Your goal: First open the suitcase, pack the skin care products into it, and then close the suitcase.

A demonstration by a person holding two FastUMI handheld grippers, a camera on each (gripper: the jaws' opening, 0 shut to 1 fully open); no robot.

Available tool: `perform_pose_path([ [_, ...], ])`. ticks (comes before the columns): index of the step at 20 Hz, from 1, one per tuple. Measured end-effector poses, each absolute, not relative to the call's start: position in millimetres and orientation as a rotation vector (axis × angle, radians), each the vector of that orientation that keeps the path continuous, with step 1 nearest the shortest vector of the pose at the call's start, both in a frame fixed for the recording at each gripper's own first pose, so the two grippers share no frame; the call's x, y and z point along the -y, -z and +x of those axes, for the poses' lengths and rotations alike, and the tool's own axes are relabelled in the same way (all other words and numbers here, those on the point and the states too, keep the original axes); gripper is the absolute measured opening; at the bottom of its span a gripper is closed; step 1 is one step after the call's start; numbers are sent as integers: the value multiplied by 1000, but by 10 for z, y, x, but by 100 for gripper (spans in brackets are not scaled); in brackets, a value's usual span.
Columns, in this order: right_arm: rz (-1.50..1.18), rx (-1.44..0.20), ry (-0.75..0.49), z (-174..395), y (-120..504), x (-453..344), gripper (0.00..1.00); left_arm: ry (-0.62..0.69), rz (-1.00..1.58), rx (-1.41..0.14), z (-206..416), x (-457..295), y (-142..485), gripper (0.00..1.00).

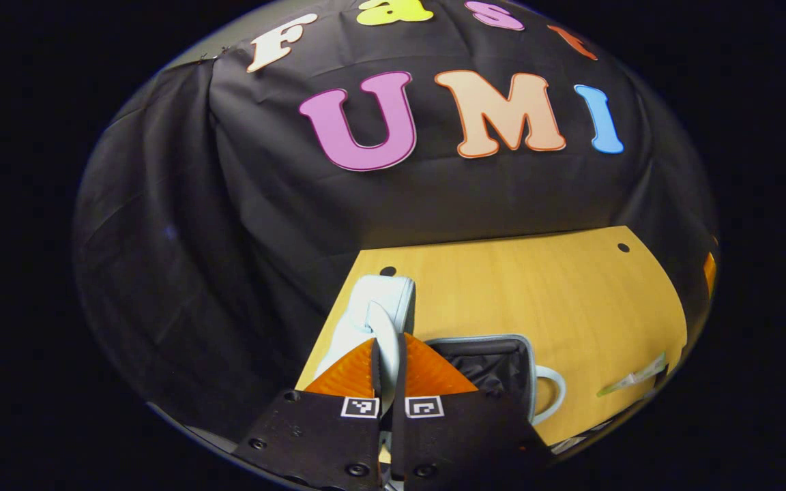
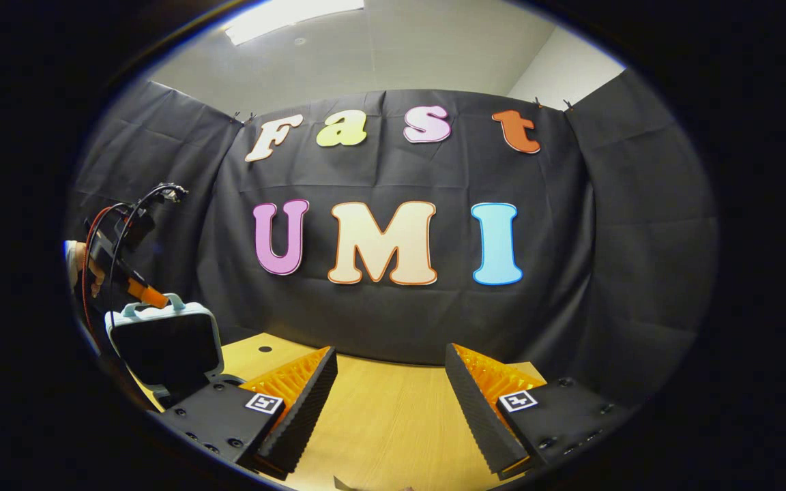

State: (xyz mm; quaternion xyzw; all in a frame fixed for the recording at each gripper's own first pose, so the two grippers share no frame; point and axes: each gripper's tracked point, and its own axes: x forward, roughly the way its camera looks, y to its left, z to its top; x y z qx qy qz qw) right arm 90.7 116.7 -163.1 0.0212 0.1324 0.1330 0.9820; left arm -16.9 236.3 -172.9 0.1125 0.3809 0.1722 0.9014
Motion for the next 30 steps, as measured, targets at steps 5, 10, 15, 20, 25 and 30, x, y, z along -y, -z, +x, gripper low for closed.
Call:
perform_pose_path([
  [5,47,-245,-225,966,1594,-1365,99,-421,288,-752,-145,-2953,1635,0],
  [10,45,-249,-179,977,1643,-1677,98,-407,260,-736,-96,-3487,1726,0],
  [15,30,-256,-156,933,1695,-1993,99,-444,214,-754,-229,-4146,1949,0],
  [20,-24,-232,-136,914,1598,-2101,99,-502,138,-808,-353,-4717,2449,0],
  [25,-61,-224,-114,898,1568,-2068,99,-543,66,-833,-475,-5085,2900,0],
  [30,-75,-241,-91,824,1608,-1992,98,-583,43,-876,-678,-5273,3374,0],
])
